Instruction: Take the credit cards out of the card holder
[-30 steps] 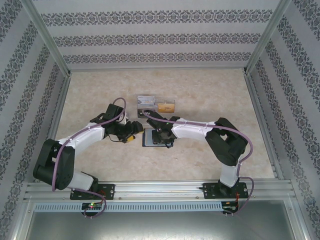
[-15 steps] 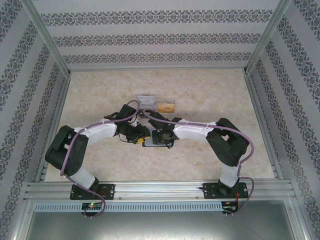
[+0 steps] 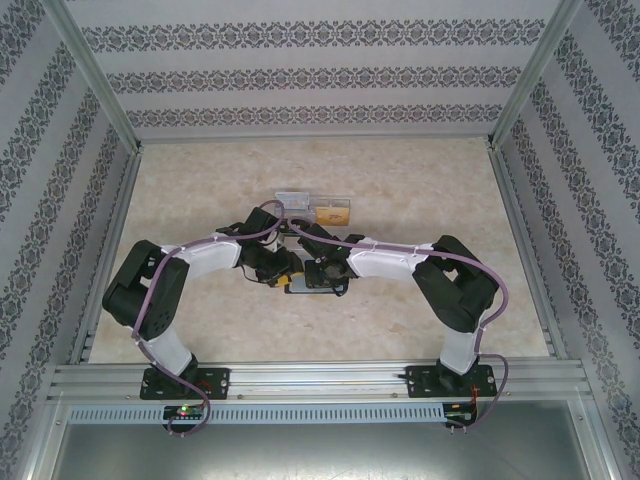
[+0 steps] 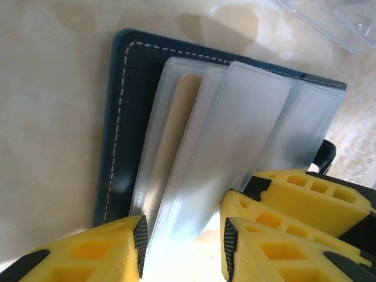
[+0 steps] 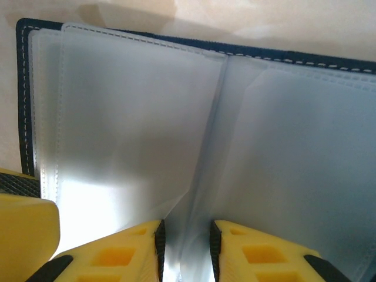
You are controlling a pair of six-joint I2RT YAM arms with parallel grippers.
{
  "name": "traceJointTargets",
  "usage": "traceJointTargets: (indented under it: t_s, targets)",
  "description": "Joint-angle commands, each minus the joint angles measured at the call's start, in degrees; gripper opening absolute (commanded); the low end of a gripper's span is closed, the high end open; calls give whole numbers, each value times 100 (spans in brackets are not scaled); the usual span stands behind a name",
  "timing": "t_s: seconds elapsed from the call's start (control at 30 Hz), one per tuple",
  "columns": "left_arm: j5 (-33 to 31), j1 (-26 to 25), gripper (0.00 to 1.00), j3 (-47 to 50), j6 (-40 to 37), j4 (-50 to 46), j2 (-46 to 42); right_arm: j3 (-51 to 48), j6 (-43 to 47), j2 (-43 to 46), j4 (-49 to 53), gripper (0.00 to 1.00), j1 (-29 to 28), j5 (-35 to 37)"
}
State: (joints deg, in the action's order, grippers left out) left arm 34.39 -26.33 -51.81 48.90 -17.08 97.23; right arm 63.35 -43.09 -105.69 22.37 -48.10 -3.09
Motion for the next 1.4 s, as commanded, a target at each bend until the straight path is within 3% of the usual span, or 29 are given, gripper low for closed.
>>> traceJointTargets:
  t_s: [0.0,0.47,1.0,1.2,1.37]
  targets:
    - [40,-117,42,-93,-39,42,98,-161,117,-189,106,30,62,-11]
    - [227,-127,28,-154,-102,152,22,-176,117,-203,62,25,89,-94]
    - [810,-178,37,-169,-83,565,47,-589,205,760,-606,27,248,-361]
    - [810,-267,37,-273,-20,633,66,-974,148,1449,-751,30,269,-110]
    - [861,-473,42,-454,185,885,150,-1428,-53,2187,-617,37,322,514]
